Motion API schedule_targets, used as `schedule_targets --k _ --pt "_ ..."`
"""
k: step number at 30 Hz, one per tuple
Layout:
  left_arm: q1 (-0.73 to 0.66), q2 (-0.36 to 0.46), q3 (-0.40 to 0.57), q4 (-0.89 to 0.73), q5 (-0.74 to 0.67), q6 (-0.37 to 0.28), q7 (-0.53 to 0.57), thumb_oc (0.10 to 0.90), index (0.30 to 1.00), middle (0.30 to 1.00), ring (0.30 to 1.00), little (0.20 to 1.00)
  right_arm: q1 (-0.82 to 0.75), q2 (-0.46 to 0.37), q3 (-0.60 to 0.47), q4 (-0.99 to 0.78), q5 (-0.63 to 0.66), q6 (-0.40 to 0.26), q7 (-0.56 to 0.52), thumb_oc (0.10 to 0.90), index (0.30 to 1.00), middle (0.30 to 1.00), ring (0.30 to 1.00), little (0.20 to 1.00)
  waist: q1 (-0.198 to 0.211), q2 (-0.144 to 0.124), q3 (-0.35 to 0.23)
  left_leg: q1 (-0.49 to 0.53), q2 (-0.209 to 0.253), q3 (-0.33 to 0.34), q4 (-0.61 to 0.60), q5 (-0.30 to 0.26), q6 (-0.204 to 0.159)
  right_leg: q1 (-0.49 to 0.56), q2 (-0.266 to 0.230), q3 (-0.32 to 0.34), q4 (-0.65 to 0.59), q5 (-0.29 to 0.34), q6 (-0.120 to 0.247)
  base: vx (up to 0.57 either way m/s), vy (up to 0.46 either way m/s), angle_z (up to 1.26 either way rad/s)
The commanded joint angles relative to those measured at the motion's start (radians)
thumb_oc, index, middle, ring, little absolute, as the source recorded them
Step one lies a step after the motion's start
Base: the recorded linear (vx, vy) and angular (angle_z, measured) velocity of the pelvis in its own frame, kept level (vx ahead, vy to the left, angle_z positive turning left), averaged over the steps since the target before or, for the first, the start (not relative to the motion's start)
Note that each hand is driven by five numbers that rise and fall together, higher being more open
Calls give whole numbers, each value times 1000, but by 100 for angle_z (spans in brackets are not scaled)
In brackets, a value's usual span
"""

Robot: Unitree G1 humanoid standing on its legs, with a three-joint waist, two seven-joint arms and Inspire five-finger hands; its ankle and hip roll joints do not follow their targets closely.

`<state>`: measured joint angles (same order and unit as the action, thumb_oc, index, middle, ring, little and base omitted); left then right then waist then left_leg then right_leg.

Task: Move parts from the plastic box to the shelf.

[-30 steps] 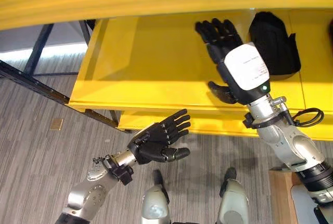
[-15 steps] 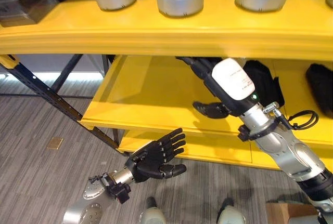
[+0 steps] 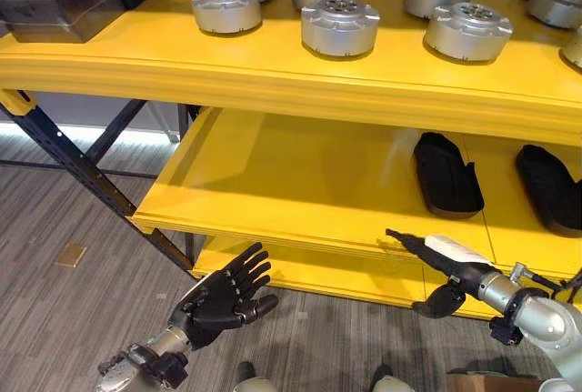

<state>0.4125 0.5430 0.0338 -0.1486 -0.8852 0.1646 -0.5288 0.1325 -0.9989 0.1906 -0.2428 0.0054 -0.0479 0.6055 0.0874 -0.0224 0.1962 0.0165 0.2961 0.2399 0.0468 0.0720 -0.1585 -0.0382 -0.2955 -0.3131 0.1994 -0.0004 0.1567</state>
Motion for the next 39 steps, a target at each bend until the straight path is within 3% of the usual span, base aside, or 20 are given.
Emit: schedule_targets --k 1,6,7,9,12,15,17,18,19,20,21,24,25,26,28,31,36,39 --pt "-81 49 7 -94 -83 -123 -13 900 1000 1000 1000 1000 -156 -30 38 -97 169 -1 64 900 1000 1000 1000 1000 51 -54 29 6 62 -6 36 23 6 129 -24 -53 36 -78 -13 -44 -28 36" --pt "-64 82 -6 -102 -74 -150 -52 900 1000 1000 1000 1000 -200 -18 63 -69 298 26 -38 900 1000 1000 1000 1000 83 -102 57 -22 68 -25 89 -1 4 138 -15 -67 32 -61 4 -68 -54 28" --pt "-63 86 -14 -96 -66 -157 -92 900 1000 1000 1000 1000 -195 -14 62 -67 254 35 -18 900 1000 1000 1000 1000 80 -106 59 -25 69 -20 99 -7 6 139 -15 -66 28 -57 7 -105 5 25" --pt "-81 94 -38 -90 -22 -189 -139 900 1000 1000 1000 1000 -189 -22 69 -55 221 27 -15 900 1000 1000 1000 1000 73 -106 63 -23 70 -12 110 -12 8 140 -18 -60 24 -50 10 -81 125 8" --pt "-162 144 -105 -90 -20 -237 -140 900 1000 1000 1000 1000 -206 -37 70 -18 275 40 -49 900 1000 1000 1000 1000 47 -103 66 -27 54 2 155 -41 20 141 -30 -33 10 -30 25 -51 193 -13" --pt "-228 175 -119 -84 -65 -205 -148 900 1000 1000 1000 1000 -201 -16 48 3 272 61 -71 900 1000 1000 1000 1000 24 -108 63 -28 37 23 187 -69 38 143 -43 -19 -9 -4 34 -41 117 -28" --pt "-285 182 -133 -58 -79 -166 -142 900 1000 1000 1000 1000 -149 20 -1 9 259 64 -75 900 1000 1000 1000 1000 -7 -122 60 -23 11 50 209 -101 58 139 -69 5 -61 84 44 -56 24 -35" --pt "-311 168 -146 -39 -119 -149 -130 900 1000 1000 1000 1000 -108 39 -36 11 263 55 -70 900 1000 1000 1000 1000 -30 -132 55 -11 3 77 199 -104 63 130 -96 16 -124 183 62 -67 -41 -49" --pt "-317 155 -150 -36 -130 -145 -114 900 1000 1000 1000 1000 -95 55 -48 17 257 45 -54 900 1000 1000 1000 1000 -40 -140 56 -1 -1 93 194 -110 64 106 -116 27 -122 255 77 -117 -67 -56" --pt "-318 124 -149 -35 -132 -138 -64 900 1000 1000 1000 1000 -76 107 -67 34 239 27 -13 900 1000 1000 1000 1000 -55 -147 57 31 13 153 173 -116 59 52 -141 12 -85 313 90 -146 -86 -62" --pt "-301 98 -142 -30 -99 -154 -30 900 1000 1000 1000 1000 -66 134 -63 36 203 5 12 900 1000 1000 1000 1000 -61 -140 56 53 32 191 162 -128 52 48 -121 -17 -34 273 89 -176 -65 -75" --pt "-273 66 -142 -28 -74 -178 9 900 1000 1000 1000 1000 -45 141 -61 24 167 2 29 900 1000 1000 1000 1000 -62 -126 49 57 30 238 133 -113 72 28 -90 -45 104 197 60 -165 4 -151" --pt "-213 56 -127 -40 -104 -207 25 900 1000 1000 1000 1000 0 134 -66 21 76 34 41 900 1000 1000 1000 1000 -59 -104 45 41 13 251 119 -117 111 28 -39 -46 250 57 6 -109 -28 -80" --pt "-210 56 -127 -41 -104 -207 25 900 1000 1000 1000 1000 2 134 -66 20 74 34 41 900 1000 1000 1000 1000 -58 -105 44 41 13 252 119 -118 110 26 -40 -44 253 54 6 -114 -77 -53" --pt "-146 50 -90 -42 -81 -221 24 900 1000 1000 1000 1000 38 108 -69 18 -46 -6 22 900 1000 1000 1000 1000 -47 -105 42 47 1 282 121 -123 112 58 -18 -97 194 2 -14 -28 -253 -56" --pt "-139 48 -83 -33 -111 -220 46 900 1000 1000 1000 1000 32 54 -65 -5 -49 38 -6 900 1000 1000 1000 1000 -46 -99 41 46 13 308 123 -82 74 113 24 -145 58 -59 -16 -4 -297 -94" --pt "-155 25 -74 -45 -87 -200 43 900 1000 1000 1000 1000 12 30 -93 -11 -126 90 -81 900 1000 1000 1000 1000 -61 -82 33 48 20 317 87 -43 52 131 39 -148 -5 -57 -21 -8 -160 -38" --pt "-168 17 -70 -54 -90 -178 29 900 1000 1000 1000 1000 32 9 -171 -7 -153 105 -168 900 1000 1000 1000 1000 -104 -70 30 68 28 338 62 -28 46 126 53 -126 -13 -56 -35 -7 -181 -19"
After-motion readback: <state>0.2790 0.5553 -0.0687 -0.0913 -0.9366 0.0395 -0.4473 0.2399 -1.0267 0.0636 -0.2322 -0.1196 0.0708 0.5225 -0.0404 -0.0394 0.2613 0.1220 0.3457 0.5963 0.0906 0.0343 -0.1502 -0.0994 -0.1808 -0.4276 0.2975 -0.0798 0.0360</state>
